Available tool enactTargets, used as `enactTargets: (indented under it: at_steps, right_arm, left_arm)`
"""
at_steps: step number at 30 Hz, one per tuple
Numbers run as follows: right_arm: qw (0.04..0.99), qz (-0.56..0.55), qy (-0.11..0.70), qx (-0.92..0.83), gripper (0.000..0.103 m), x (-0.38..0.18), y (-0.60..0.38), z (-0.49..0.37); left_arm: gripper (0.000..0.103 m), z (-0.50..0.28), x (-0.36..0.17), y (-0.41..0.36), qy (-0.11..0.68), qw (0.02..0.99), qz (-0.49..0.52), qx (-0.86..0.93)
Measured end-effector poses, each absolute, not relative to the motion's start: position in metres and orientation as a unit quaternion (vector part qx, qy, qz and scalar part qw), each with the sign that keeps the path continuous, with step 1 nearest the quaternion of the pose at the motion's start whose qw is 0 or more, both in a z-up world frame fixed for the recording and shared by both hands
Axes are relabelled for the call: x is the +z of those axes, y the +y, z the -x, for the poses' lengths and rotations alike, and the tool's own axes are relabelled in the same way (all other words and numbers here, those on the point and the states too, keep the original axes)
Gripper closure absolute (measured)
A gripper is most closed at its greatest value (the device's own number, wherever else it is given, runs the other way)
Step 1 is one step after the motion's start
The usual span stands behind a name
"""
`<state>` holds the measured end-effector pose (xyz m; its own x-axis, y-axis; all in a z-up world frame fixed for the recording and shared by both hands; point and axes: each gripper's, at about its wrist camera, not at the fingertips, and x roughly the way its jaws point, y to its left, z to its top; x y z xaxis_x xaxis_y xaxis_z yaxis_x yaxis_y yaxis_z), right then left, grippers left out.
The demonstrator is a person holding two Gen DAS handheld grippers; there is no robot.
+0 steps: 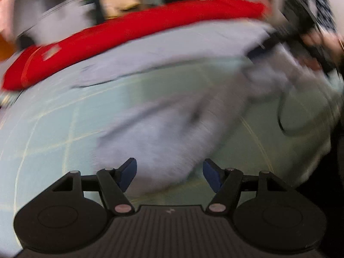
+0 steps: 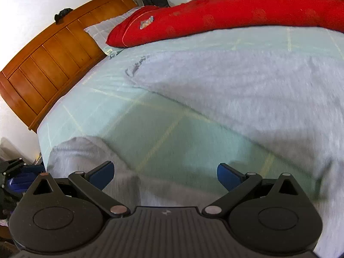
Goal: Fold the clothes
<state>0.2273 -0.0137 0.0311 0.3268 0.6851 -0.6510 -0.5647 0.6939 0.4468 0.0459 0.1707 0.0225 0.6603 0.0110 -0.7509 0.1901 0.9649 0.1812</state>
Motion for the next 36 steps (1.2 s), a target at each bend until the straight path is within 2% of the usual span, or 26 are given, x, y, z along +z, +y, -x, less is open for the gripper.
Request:
enactTargets:
  at_steps: [1,3,5,6,7,15,21,23,30,34,36]
  right_arm:
    - [0.811,-0.070,0.436,0.384,0.000,0.030,-0.016,-0.225]
    - [0.813,-0.068,0.435,0.380,0.000,0.031,-0.020,-0.222]
    - [0.817,-0.068,0.432,0.375,0.000,0.033,-0.022,-0.219]
    - [0.821,-0.068,0.428,0.371,0.000,0.036,-0.023,-0.217]
    - [0.825,-0.069,0.424,0.368,0.000,0.039,-0.025,-0.215]
    - [0.849,-0.082,0.396,0.342,0.000,0.059,-0.052,-0.197]
    - [0.856,-0.082,0.397,0.320,0.000,0.060,-0.059,-0.187]
    - [0.857,-0.082,0.399,0.315,0.000,0.059,-0.061,-0.183]
    - [0.860,-0.088,0.408,0.295,0.000,0.055,-0.064,-0.172]
    - [0.859,-0.087,0.411,0.292,0.000,0.054,-0.062,-0.167]
    - [0.858,-0.083,0.413,0.294,0.000,0.054,-0.062,-0.163]
  left_arm:
    - [0.038,-0.049,0.016,0.167,0.415,0.896,-0.146,-0.061]
    - [0.048,-0.057,0.003,0.164,0.428,0.881,-0.184,-0.080]
    - [0.092,-0.069,-0.008,0.165,0.442,0.867,-0.211,-0.088]
    - [0.098,-0.073,-0.008,0.167,0.443,0.865,-0.218,-0.091]
    - [0.100,-0.078,-0.005,0.169,0.441,0.866,-0.215,-0.097]
    - [0.100,-0.131,0.051,0.214,0.350,0.921,-0.147,-0.089]
    - [0.098,-0.199,0.043,0.243,0.345,0.931,-0.078,-0.087]
    - [0.090,-0.220,0.036,0.249,0.352,0.931,-0.056,-0.083]
    - [0.085,-0.282,0.008,0.249,0.374,0.922,-0.058,-0.078]
    - [0.068,-0.298,0.004,0.253,0.383,0.920,-0.041,-0.069]
    - [0.065,-0.298,0.009,0.260,0.377,0.924,-0.022,-0.062]
